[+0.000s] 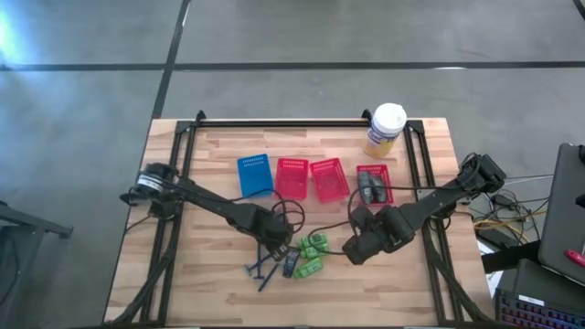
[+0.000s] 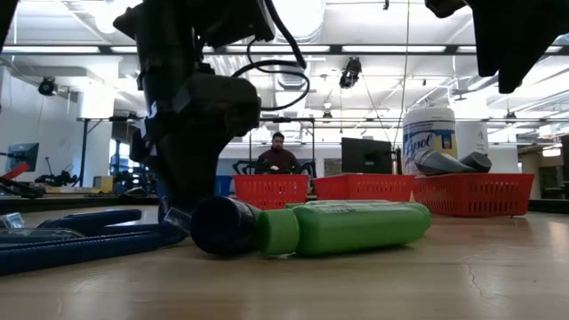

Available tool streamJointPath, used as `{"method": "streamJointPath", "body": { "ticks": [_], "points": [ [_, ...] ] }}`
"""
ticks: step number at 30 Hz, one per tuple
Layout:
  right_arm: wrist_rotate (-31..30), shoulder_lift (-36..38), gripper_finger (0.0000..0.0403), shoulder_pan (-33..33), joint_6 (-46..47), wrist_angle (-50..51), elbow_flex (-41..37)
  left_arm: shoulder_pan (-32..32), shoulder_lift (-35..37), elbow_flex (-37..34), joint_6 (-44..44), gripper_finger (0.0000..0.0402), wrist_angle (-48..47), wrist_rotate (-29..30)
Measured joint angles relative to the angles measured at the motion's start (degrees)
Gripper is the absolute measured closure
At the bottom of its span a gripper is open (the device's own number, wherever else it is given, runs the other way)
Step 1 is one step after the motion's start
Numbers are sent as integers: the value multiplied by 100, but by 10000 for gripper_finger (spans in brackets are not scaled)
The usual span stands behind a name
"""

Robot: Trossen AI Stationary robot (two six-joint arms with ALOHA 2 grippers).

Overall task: Pick & Place Travel size toiletries
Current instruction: Put the shave cream into the blue bin, then put the razor into the left red bin

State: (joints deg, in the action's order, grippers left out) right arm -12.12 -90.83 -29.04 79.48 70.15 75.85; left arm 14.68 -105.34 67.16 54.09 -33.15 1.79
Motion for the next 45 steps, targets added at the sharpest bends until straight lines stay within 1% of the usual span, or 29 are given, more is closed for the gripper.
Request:
{"method": "streamJointPath", "body": {
  "ticks": [3,7,11,14,18,21,22,24,26,28,32,36,41,43,45],
  "points": [
    [-1,0,111,-7,31,-3,0,-8,98,-2,-78,322,-2,105],
    [-78,17,120,-44,193,-4,0,-19,412,-7,-151,330,-140,302],
    [-322,122,126,-147,424,-14,55,-107,1026,-12,-64,332,-747,695],
    [-368,226,125,-163,596,-2,50,-349,1682,-161,51,333,-846,940],
    [-487,371,114,-171,754,6,14,-1016,2645,-612,298,333,-745,1161],
    [-608,421,105,-171,858,9,1,-1776,3362,-1084,479,333,-249,1229],
    [-629,422,102,-171,882,14,0,-2064,3558,-1251,513,333,-62,1203],
    [-646,424,98,-171,903,16,0,-2620,3811,-1563,625,333,192,952],
    [-685,420,94,-171,912,12,-2,-3022,3889,-1859,783,333,264,689],
    [-728,411,91,-171,975,15,-2,-3221,3876,-2097,965,333,322,475],
    [-739,409,86,-171,1058,10,-17,-3270,3654,-2397,1185,321,630,319],
    [-739,409,81,-171,1133,3,-17,-3268,3377,-2481,1379,283,644,382],
    [-688,409,75,-171,1029,-57,-17,-3251,3281,-2424,1087,233,646,378],
    [-582,409,72,-171,729,-185,-17,-3228,3353,-2325,810,219,665,378],
    [-551,409,70,-171,211,-499,-34,-3157,3493,-2202,284,211,697,386]
  ]
}}
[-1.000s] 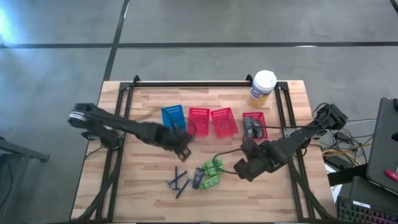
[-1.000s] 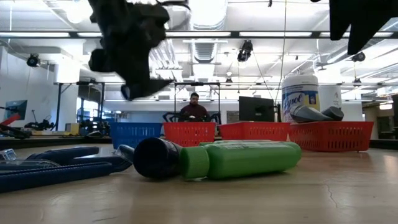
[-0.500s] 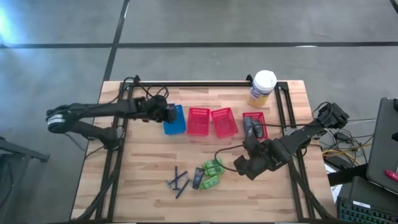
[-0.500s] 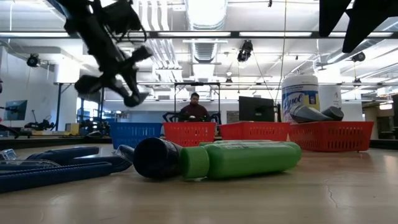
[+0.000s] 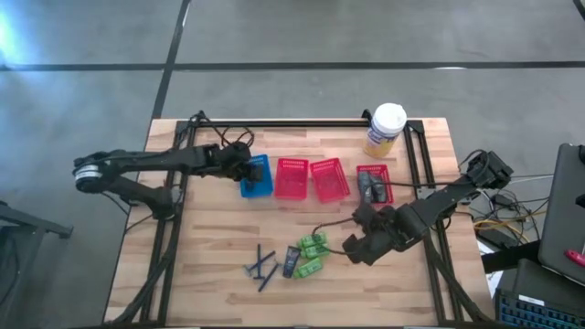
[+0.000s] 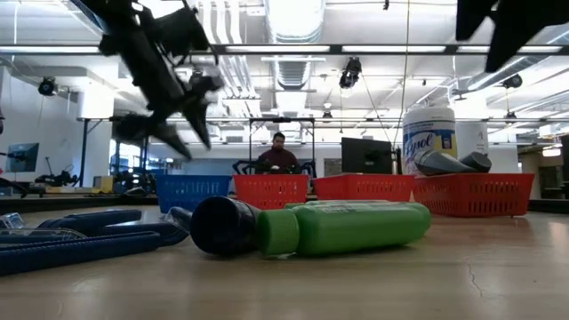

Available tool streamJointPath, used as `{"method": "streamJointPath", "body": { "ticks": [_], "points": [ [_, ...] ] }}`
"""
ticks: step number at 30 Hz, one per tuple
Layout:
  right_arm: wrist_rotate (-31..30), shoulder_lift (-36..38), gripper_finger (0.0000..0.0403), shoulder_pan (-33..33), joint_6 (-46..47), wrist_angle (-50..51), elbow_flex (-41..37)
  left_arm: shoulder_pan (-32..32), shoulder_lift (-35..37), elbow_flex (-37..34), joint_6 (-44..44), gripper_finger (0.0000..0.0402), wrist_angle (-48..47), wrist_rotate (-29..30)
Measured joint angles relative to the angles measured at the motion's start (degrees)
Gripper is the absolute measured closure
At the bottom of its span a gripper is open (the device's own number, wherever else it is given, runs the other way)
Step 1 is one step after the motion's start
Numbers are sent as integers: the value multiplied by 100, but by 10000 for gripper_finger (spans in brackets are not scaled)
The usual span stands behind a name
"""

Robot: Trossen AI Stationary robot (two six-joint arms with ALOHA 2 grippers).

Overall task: Pick & Place Travel size toiletries
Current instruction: Put the razor into the left red bin

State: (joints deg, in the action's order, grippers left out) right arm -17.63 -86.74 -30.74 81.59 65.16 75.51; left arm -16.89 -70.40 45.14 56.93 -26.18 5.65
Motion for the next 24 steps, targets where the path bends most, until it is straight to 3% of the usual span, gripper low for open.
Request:
{"method": "streamJointPath", "body": {
  "ticks": [5,13,18,24],
  "points": [
    [268,-183,67,87,-1575,-898,-91,572,443,292,-1465,209,93,-155],
    [734,-428,90,387,-2165,-938,-97,1765,779,114,-2377,209,18,-676],
    [748,-389,107,434,-2163,-839,-97,2403,469,32,-1029,209,-268,-889],
    [767,-380,114,429,-1974,-839,-97,3448,-284,33,137,209,-487,-582]
  ]
}}
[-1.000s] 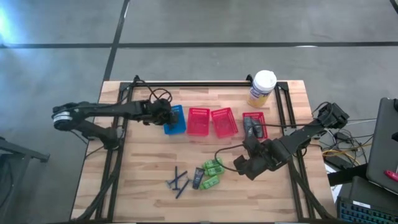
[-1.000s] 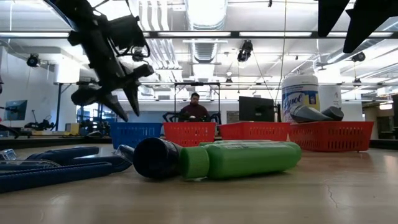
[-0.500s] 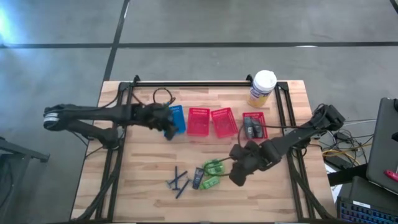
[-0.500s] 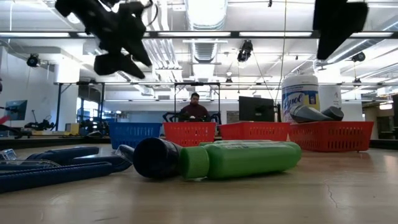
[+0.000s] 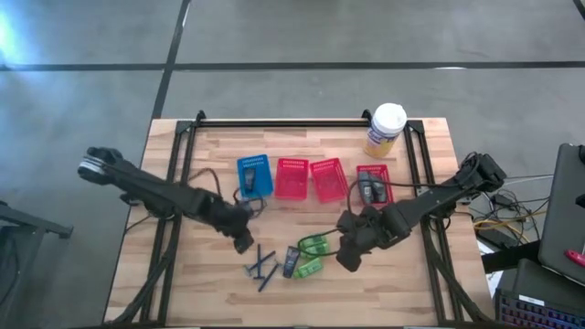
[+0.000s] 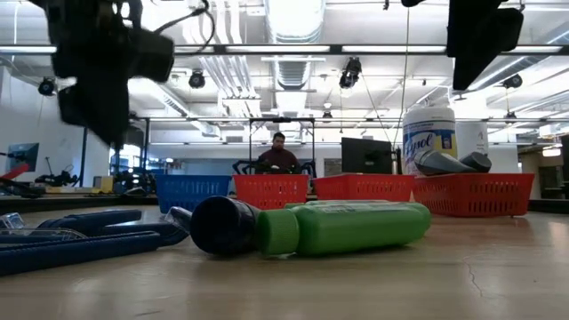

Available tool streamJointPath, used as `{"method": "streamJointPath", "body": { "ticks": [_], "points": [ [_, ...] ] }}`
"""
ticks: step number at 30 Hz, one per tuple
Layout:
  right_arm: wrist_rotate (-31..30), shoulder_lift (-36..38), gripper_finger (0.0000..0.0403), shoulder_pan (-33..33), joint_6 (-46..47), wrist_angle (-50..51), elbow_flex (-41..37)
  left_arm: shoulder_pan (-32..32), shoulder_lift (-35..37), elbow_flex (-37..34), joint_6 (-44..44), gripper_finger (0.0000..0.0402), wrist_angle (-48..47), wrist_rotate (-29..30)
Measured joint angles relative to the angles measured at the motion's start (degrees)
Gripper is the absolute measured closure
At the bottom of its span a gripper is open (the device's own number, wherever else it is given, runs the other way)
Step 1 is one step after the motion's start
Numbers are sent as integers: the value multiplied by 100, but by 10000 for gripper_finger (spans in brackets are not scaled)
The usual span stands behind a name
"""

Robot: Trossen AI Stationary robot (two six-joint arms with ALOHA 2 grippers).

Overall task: Pick & Place Travel size toiletries
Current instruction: Put the razor into the left red bin

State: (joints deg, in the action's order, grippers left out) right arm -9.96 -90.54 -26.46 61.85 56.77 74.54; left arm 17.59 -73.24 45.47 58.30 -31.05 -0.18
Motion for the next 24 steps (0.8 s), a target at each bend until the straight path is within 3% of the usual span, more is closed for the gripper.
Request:
{"method": "streamJointPath", "body": {
  "ticks": [8,16,24],
  "points": [
    [4,0,92,-1,265,0,0,473,-1090,414,1776,209,4,314],
    [111,0,71,-141,470,2,0,518,-1902,1122,2123,209,-142,614],
    [103,-2,58,-295,679,50,0,678,-2325,1179,2376,209,-57,194]
  ]
}}
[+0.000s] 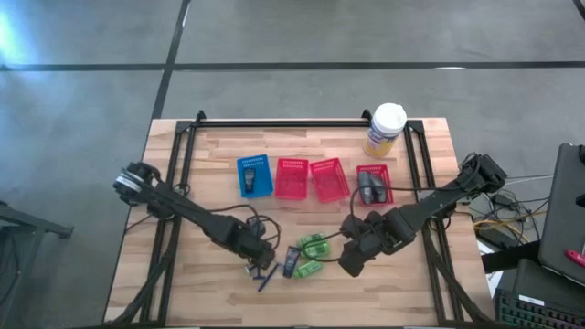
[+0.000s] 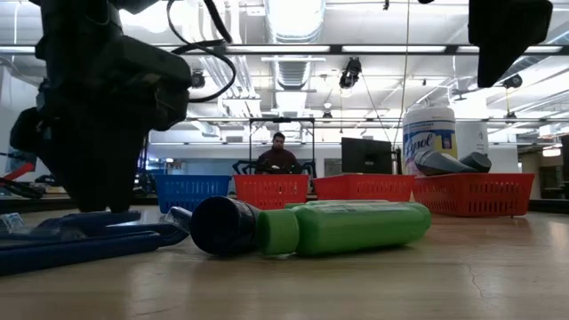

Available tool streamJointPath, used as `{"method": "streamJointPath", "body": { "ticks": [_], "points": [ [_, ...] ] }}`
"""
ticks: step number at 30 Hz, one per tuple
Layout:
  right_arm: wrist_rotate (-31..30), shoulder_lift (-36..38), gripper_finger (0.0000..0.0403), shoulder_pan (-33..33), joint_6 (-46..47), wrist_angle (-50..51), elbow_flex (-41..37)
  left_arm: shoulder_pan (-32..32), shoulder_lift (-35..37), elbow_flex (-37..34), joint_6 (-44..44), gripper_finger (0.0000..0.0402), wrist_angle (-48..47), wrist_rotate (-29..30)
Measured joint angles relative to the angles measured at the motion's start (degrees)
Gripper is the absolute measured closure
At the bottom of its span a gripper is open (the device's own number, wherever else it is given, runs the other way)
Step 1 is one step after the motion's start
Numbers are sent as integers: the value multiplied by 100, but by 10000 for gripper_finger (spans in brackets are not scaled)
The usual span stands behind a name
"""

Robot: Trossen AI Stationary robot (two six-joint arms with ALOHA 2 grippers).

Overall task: Pick & Place Travel size toiletries
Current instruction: Put the razor into the left red bin

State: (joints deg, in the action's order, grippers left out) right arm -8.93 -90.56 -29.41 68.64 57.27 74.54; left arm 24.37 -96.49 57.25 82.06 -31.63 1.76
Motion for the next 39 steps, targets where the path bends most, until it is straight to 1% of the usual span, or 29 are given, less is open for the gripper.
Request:
{"method": "streamJointPath", "body": {
  "ticks": [4,7,13,17,20,24,26,28,31,34,38,39],
  "points": [
    [-4,0,54,-7,-7,152,0,15,-72,0,20,210,210,-3],
    [-9,-2,54,-7,-4,295,0,15,-146,0,20,222,237,-21],
    [-17,-2,69,-9,-47,290,0,15,-212,-22,2,269,231,-20],
    [0,-2,78,-30,-244,105,-21,8,-199,-22,-311,302,256,-22],
    [7,-76,84,-93,-978,-582,-138,6,-194,-22,-460,330,263,-20],
    [6,-396,94,-241,-2577,-1590,-331,4,-186,-22,-624,360,259,42],
    [80,-618,100,-280,-3238,-1828,-344,-4,-180,-20,-680,367,260,65],
    [294,-838,106,-273,-3606,-1892,-276,-11,-172,-20,-695,366,255,68],
    [522,-1138,112,-219,-3774,-1898,-170,-12,-116,-20,-733,360,250,76],
    [554,-1408,118,-214,-4269,-1986,-96,-16,6,-21,-792,359,200,95],
    [557,-1766,127,-212,-5003,-2458,-47,-38,154,-24,-920,363,83,137],
    [475,-1865,130,-209,-5118,-2567,3,-38,207,-24,-943,363,11,137]
  ]
}}
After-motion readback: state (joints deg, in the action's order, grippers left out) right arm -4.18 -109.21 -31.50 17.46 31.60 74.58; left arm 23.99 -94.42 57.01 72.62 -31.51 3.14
